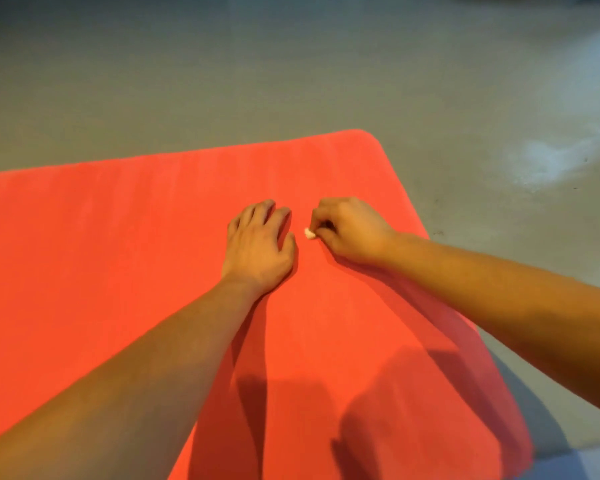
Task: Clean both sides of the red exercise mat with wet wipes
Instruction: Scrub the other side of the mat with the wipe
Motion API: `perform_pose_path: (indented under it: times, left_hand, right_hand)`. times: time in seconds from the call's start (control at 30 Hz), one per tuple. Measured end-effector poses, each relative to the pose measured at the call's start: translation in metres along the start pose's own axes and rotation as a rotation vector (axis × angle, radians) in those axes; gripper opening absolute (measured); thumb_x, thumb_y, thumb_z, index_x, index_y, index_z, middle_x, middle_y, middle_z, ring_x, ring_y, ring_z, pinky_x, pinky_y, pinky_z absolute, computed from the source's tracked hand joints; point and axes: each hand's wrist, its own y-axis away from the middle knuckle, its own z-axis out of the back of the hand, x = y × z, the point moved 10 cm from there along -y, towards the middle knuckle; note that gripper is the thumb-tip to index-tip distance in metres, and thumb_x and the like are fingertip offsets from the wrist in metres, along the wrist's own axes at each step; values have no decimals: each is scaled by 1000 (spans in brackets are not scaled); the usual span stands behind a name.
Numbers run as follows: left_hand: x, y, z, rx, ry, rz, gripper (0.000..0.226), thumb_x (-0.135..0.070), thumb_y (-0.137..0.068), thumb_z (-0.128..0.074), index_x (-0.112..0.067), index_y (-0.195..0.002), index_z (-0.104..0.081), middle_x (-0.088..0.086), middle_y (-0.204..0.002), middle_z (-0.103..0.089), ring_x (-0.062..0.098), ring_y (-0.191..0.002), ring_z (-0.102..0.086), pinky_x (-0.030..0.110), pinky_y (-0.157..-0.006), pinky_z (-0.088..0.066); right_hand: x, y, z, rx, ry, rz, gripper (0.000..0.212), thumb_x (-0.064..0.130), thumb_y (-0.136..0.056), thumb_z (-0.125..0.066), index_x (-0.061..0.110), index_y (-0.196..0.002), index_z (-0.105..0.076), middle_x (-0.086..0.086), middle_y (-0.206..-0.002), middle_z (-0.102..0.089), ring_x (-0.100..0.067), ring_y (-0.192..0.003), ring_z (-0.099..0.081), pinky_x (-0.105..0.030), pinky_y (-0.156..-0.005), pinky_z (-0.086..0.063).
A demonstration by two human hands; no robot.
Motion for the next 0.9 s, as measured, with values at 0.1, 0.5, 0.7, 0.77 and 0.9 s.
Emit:
perform_pose_path:
  times: [0.1,0.5,0.7,0.77,0.9]
  left_hand:
    - [0,-2,-1,-7,-13,-13,52,-47,-91,-49,-30,-139,-57,2,-153,-48,26,-141,-41,48,-114,-35]
    - [-2,-25,-5,18,-30,-13,61,-53,-86,-45,-32,-142,-56,3,-157,-47,25,-143,-39,48,-117,-32]
    - [-3,-26,-7,11,-52,-37,62,-52,-88,-44,-33,-146,-54,4,-158,-45,25,-144,-37,49,-119,-30]
    - [-3,-27,-7,8,-51,-39,61,-52,-88,-45,-34,-146,-54,3,-158,-45,24,-144,-36,49,-120,-29]
    - [-3,-27,-8,11,-42,-36,60,-53,-89,-46,-35,-146,-55,2,-158,-45,24,-144,-36,49,-120,-28]
  right_hand:
    - [-37,-65,4,-47,48,-128,16,17,-79,-61,23,-87,-73,0,-94,-71,-29,-88,-66,-34,-68,-49]
    - [-18,-39,6,-48,47,25,16,18,-80,-58,23,-89,-71,4,-91,-67,-24,-81,-64,-37,-65,-51]
    - [-57,-111,10,-88,116,-102,17,21,-83,-57,18,-89,-73,-5,-96,-69,-33,-89,-65,-36,-67,-49]
    - [-77,-151,13,-77,165,-183,14,20,-85,-62,18,-93,-74,-9,-103,-71,-34,-95,-66,-31,-68,-43]
    - [-98,-195,17,-22,237,-262,16,18,-86,-65,17,-99,-75,-12,-107,-72,-35,-99,-66,-34,-75,-48]
